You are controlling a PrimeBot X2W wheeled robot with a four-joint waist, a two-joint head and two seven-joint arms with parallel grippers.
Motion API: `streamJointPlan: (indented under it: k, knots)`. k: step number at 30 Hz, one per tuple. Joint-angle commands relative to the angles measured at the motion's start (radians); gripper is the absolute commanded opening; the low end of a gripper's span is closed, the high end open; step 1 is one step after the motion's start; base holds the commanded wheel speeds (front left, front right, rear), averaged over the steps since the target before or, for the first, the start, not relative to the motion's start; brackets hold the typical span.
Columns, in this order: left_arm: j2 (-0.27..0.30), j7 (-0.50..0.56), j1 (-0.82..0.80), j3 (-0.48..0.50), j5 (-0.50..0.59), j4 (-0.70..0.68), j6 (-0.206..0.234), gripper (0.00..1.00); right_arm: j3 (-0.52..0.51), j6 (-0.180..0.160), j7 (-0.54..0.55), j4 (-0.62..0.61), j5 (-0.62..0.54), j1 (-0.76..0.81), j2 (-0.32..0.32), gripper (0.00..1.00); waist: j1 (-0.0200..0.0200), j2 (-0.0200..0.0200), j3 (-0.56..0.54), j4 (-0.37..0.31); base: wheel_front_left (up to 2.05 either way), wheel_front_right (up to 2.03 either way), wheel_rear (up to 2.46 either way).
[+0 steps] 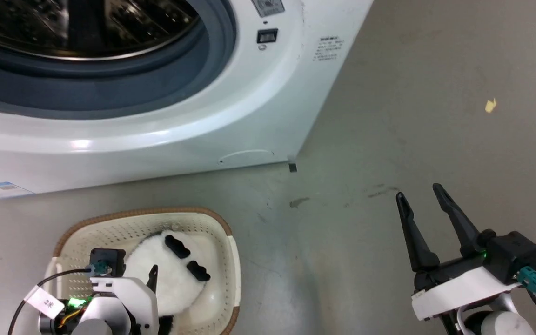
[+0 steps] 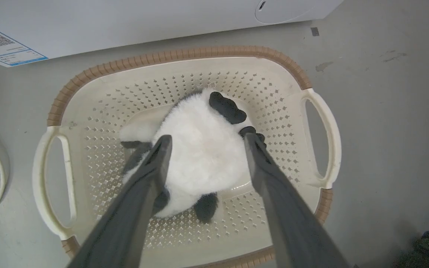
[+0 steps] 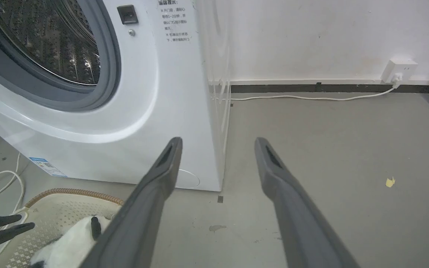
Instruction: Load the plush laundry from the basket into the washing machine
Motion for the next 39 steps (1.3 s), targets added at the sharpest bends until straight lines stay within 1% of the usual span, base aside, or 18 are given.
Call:
streamJointPlan:
  k: [1,8,20,31,39]
  knots:
    - [0.014,0.0,-0.026,-0.006,-0.008,0.023,-0.005,1.0,0.005,-0.001,-0.01,-0.008,0.011,-0.021,0.0,1.0,-0.0001,-0.0001,0.019,-0.014,0.0,0.0,0.0]
    - [0.058,-0.025,-0.071,-0.041,-0.005,0.083,-0.009,1.0,0.017,-0.001,-0.024,-0.017,0.029,-0.043,0.001,1.0,-0.0001,-0.0001,0.079,-0.052,0.0,0.0,0.0]
    - [0.108,0.063,-0.188,-0.099,-0.019,0.224,-0.016,1.0,0.033,-0.001,-0.049,-0.035,0.066,-0.066,0.001,1.0,-0.0001,-0.0001,0.197,-0.097,0.0,0.0,0.0]
    - [0.151,0.106,-0.294,-0.174,-0.016,0.336,-0.032,1.0,0.041,-0.001,-0.072,-0.048,0.098,-0.084,0.001,1.0,-0.0001,-0.0001,0.307,-0.126,0.0,0.0,0.0]
    - [0.177,0.116,-0.37,-0.206,-0.039,0.421,-0.042,1.0,0.049,-0.001,-0.089,-0.055,0.117,-0.096,0.001,1.0,-0.0001,-0.0001,0.377,-0.149,0.0,0.0,0.0]
